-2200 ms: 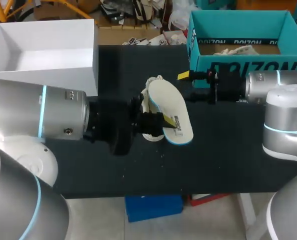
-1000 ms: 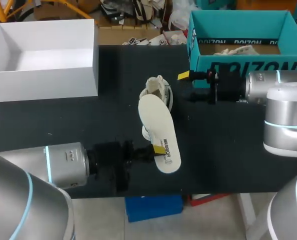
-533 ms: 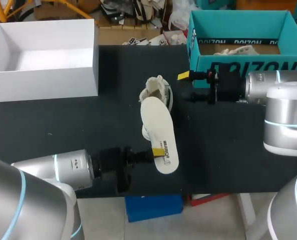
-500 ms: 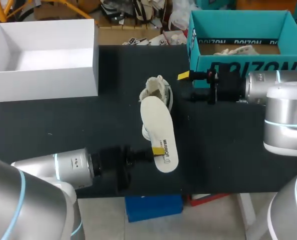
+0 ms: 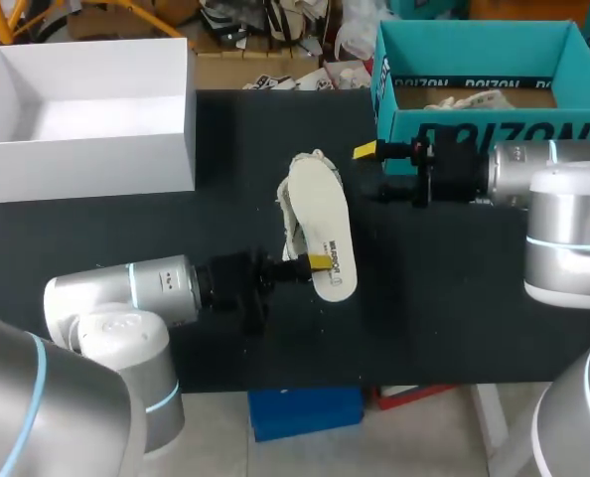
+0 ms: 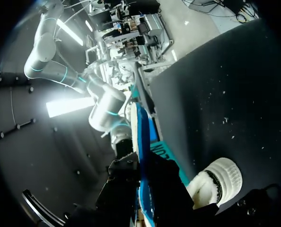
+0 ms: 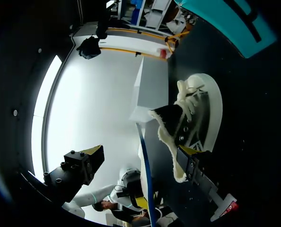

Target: Take the shoe out of the shoebox, open the shoe tongue, remove and reinsert the insole, then place the shoe into the shoebox

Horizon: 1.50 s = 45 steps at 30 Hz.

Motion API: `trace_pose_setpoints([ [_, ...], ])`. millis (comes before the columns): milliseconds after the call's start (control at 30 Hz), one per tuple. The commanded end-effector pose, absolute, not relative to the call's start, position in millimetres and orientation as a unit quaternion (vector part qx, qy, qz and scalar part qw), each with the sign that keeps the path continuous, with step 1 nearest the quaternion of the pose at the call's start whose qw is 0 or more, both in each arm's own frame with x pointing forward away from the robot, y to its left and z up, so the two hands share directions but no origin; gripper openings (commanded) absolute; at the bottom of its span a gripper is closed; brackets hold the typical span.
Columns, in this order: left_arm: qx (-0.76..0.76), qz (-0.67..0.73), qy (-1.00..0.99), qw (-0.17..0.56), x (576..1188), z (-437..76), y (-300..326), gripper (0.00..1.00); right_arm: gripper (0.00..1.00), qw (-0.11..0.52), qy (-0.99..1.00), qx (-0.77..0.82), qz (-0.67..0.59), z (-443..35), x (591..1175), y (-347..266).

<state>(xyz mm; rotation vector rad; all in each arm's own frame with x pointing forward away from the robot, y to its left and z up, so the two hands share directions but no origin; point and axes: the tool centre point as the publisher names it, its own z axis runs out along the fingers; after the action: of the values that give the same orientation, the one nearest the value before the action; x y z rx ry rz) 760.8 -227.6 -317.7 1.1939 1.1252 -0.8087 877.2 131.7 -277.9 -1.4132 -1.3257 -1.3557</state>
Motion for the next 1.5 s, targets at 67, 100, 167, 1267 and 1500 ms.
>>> trace_pose_setpoints([
  [67, 0.521, -0.355, 0.484, 0.607, 787, -318, -239, 0.0, 1.0, 0.377, -0.519, -0.554, -0.531, -279, 877, 134],
  [100, 0.522, -0.357, 0.482, 0.606, 790, -318, -240, 0.0, 1.0, 0.377, -0.519, -0.554, -0.531, -279, 877, 134],
  [167, 0.521, -0.36, 0.482, 0.605, 796, -318, -242, 0.0, 1.0, 0.377, -0.519, -0.554, -0.531, -279, 877, 134],
  [1267, 0.543, -0.362, 0.472, 0.592, 832, -313, -252, 0.0, 1.0, 0.424, -0.579, -0.499, -0.486, -277, 879, 143],
  [1500, 0.543, -0.362, 0.472, 0.592, 832, -313, -252, 0.0, 1.0, 0.432, -0.592, -0.493, -0.47, -279, 884, 145],
])
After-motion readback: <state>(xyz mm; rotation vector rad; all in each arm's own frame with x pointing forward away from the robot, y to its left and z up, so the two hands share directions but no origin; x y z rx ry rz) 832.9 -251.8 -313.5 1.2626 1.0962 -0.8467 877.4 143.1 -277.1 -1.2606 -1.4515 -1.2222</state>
